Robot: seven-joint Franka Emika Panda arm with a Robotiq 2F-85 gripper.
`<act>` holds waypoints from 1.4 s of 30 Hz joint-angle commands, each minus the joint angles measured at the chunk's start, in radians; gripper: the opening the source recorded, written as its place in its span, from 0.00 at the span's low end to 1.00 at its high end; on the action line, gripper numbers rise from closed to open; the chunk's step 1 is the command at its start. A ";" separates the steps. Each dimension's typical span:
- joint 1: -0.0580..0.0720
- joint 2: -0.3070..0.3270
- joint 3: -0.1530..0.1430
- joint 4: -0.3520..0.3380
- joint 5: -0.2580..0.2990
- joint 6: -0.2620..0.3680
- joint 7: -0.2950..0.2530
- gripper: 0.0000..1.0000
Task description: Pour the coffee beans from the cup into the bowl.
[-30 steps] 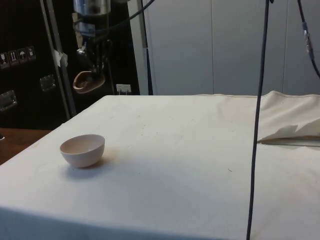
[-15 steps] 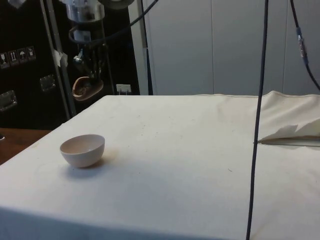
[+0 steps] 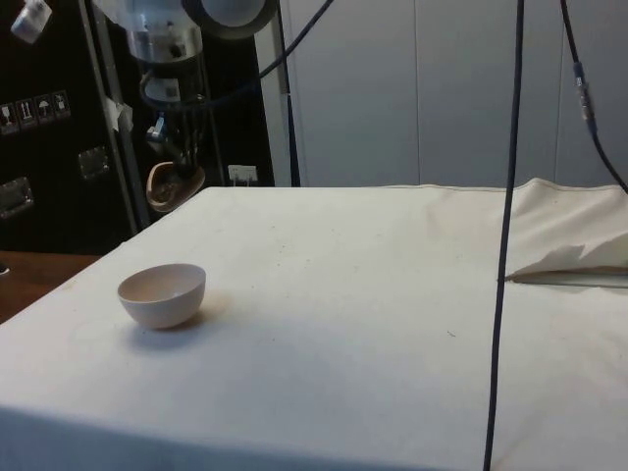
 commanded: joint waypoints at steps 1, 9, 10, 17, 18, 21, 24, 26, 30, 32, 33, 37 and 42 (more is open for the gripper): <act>0.008 0.007 -0.003 0.009 -0.016 -0.007 0.009 0.00; 0.012 0.024 0.006 0.018 -0.077 -0.009 0.027 0.00; 0.012 0.026 0.007 0.019 -0.085 -0.009 0.029 0.00; 0.017 0.038 0.016 0.027 -0.135 -0.013 0.042 0.00; 0.017 0.040 0.018 0.028 -0.143 -0.014 0.044 0.00; 0.017 0.043 0.022 0.031 -0.158 -0.018 0.049 0.00; 0.019 0.050 0.030 0.038 -0.187 -0.026 0.059 0.00; 0.019 0.052 0.035 0.040 -0.201 -0.031 0.064 0.00; 0.021 0.056 0.046 0.046 -0.230 -0.043 0.075 0.00; 0.022 0.058 0.052 0.048 -0.245 -0.051 0.082 0.00; 0.022 0.059 0.055 0.049 -0.252 -0.054 0.085 0.00; 0.024 0.062 0.068 0.053 -0.281 -0.069 0.097 0.00; 0.026 0.066 0.083 0.057 -0.315 -0.087 0.111 0.00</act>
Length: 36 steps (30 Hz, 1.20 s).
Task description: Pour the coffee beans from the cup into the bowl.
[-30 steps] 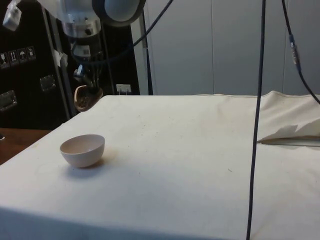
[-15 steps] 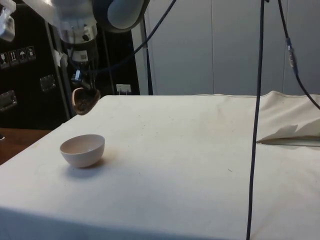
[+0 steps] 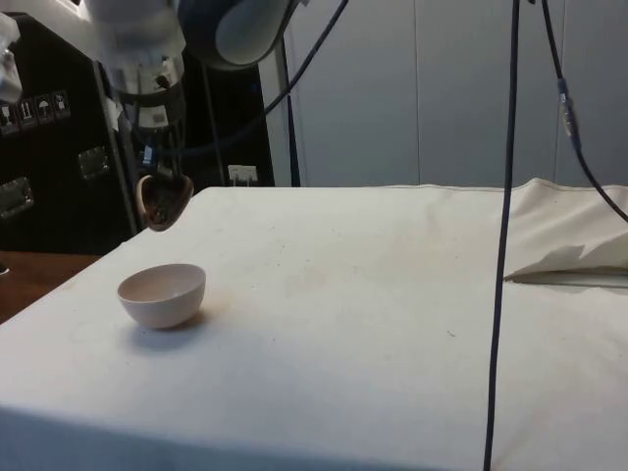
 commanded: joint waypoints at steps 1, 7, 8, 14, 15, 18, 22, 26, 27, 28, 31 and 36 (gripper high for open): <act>0.009 0.007 -0.002 0.008 -0.011 -0.011 0.006 0.00; 0.011 0.014 0.015 0.013 -0.052 -0.029 0.021 0.00; 0.012 0.017 0.017 0.015 -0.060 -0.032 0.024 0.00; 0.005 0.026 0.038 0.020 -0.097 -0.044 0.034 0.00; 0.013 0.035 0.037 0.031 -0.113 -0.059 0.041 0.00; 0.015 0.045 0.046 0.040 -0.142 -0.074 0.049 0.00; 0.008 0.047 0.056 0.040 -0.158 -0.079 0.053 0.00; 0.015 0.049 0.054 0.044 -0.194 -0.097 0.069 0.00; 0.016 0.048 0.056 0.044 -0.211 -0.105 0.079 0.00; 0.016 0.048 0.058 0.043 -0.218 -0.108 0.083 0.00; 0.017 0.048 0.062 0.042 -0.236 -0.117 0.095 0.00; 0.019 0.046 0.077 0.039 -0.290 -0.146 0.134 0.00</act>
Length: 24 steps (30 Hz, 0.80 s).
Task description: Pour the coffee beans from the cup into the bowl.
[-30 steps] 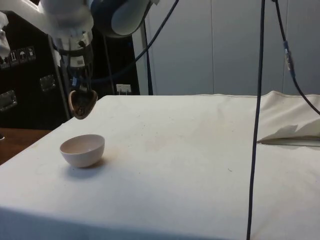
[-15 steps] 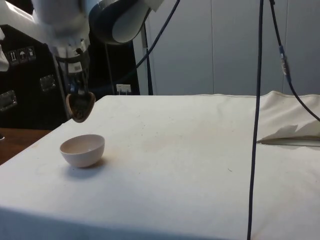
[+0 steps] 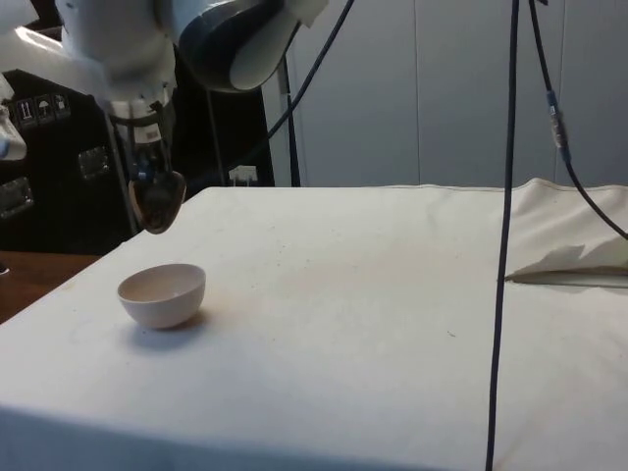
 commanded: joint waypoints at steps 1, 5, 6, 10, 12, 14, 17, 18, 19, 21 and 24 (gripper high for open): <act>0.008 -0.001 -0.003 -0.001 -0.013 -0.008 0.011 0.00; 0.009 0.000 0.008 -0.001 -0.043 -0.028 0.032 0.00; 0.010 0.001 0.015 -0.002 -0.063 -0.043 0.047 0.00; 0.001 0.003 0.033 -0.002 -0.080 -0.057 0.058 0.00; 0.011 0.010 0.045 0.001 -0.113 -0.087 0.086 0.00; 0.012 0.014 0.056 0.002 -0.123 -0.101 0.098 0.00; 0.012 0.021 0.072 0.005 -0.144 -0.120 0.115 0.00; 0.012 0.023 0.076 0.006 -0.152 -0.127 0.120 0.00; 0.004 0.019 0.080 0.000 -0.147 -0.119 0.117 0.00; 0.013 0.028 0.088 0.007 -0.177 -0.149 0.138 0.00; 0.015 0.033 0.101 0.007 -0.205 -0.172 0.157 0.00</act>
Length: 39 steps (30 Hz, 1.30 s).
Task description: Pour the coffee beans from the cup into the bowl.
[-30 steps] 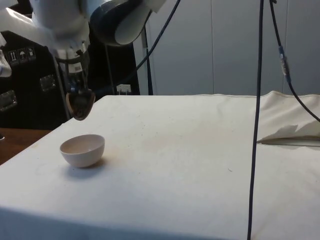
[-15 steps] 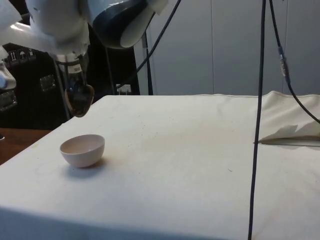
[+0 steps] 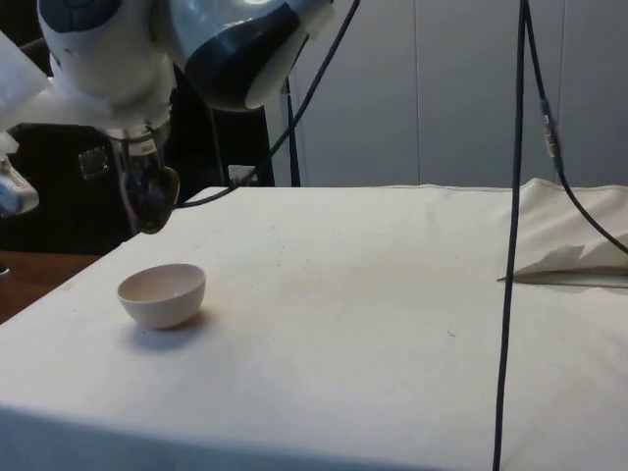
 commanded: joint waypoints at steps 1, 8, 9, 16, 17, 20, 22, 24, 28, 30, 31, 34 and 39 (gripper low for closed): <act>0.010 0.005 0.000 0.007 -0.014 -0.018 0.010 0.00; 0.010 0.020 0.031 0.007 -0.075 -0.071 0.052 0.00; 0.010 0.022 0.034 0.007 -0.083 -0.077 0.058 0.00; 0.010 0.040 0.059 0.004 -0.140 -0.124 0.099 0.00; 0.010 0.043 0.063 0.004 -0.148 -0.131 0.104 0.00; 0.010 0.054 0.077 0.002 -0.178 -0.159 0.125 0.00; 0.010 0.057 0.080 0.001 -0.185 -0.167 0.130 0.00; 0.010 0.063 0.086 0.000 -0.199 -0.182 0.139 0.00; 0.008 0.073 0.100 -0.006 -0.230 -0.214 0.156 0.00; 0.008 0.074 0.101 -0.008 -0.236 -0.220 0.158 0.00; 0.008 0.075 0.103 -0.010 -0.242 -0.226 0.160 0.00; 0.008 0.078 0.107 -0.017 -0.264 -0.247 0.166 0.00; 0.009 0.082 0.109 -0.021 -0.283 -0.266 0.170 0.00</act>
